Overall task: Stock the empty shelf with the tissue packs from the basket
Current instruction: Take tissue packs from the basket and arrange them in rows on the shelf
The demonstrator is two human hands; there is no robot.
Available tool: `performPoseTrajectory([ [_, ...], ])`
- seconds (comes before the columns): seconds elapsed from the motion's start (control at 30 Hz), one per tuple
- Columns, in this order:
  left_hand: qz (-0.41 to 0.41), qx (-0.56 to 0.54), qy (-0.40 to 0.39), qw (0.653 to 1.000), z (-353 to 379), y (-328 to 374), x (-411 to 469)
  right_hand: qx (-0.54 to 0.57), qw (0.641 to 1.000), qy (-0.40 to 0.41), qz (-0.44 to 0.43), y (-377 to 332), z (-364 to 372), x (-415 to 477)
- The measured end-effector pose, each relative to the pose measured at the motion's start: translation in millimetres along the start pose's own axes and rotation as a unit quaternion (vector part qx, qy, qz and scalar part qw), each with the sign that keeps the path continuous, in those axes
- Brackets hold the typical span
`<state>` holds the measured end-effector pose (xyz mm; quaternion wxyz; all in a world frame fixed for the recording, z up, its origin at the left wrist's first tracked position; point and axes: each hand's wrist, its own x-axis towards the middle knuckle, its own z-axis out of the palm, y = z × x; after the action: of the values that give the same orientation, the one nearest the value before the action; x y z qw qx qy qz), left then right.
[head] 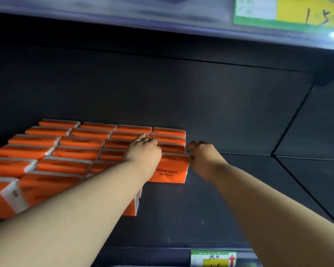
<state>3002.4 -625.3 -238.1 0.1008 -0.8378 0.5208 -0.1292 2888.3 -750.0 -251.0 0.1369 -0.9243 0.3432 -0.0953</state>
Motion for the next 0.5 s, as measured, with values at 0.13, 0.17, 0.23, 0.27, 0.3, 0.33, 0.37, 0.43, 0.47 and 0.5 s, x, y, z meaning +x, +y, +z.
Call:
performPoseTrajectory([
  [0.13, -0.012, -0.012, -0.003, 1.0, -1, 0, -2, 0.006, 1.0, -0.002, 0.006, -3, 1, -2],
  [0.17, -0.015, -0.017, -0.001, 1.0, -1, 0, -3, 0.001, 1.0, -0.001, 0.005, -4, 0, -2],
  [0.23, -0.015, -0.027, 0.004, 1.0, -2, 0, -4, -0.006, 1.0, 0.001, 0.004, -6, -3, -3],
  [0.27, -0.014, -0.031, 0.006, 0.999, -4, 0, -5, -0.008, 1.0, 0.001, 0.005, -6, -4, -3],
  [0.3, -0.011, -0.035, 0.007, 0.999, -5, 0, -6, -0.01, 1.0, 0.002, 0.005, -7, -6, -4],
  [0.33, -0.009, -0.038, 0.01, 0.999, -7, 0, -8, -0.013, 1.0, 0.001, 0.005, -9, -9, -6],
  [0.37, -0.007, -0.043, 0.014, 0.999, -10, 0, -10, -0.019, 1.0, 0.0, 0.004, -11, -12, -8],
  [0.43, -0.002, -0.052, 0.023, 0.998, -15, 0, -15, -0.032, 0.999, -0.004, -0.002, -17, -18, -14],
  [0.47, 0.001, -0.056, 0.028, 0.998, -18, 0, -18, -0.037, 0.999, -0.003, -0.005, -19, -21, -17],
  [0.5, 0.004, -0.062, 0.032, 0.998, -20, -1, -22, -0.039, 0.999, -0.003, -0.008, -22, -24, -21],
])
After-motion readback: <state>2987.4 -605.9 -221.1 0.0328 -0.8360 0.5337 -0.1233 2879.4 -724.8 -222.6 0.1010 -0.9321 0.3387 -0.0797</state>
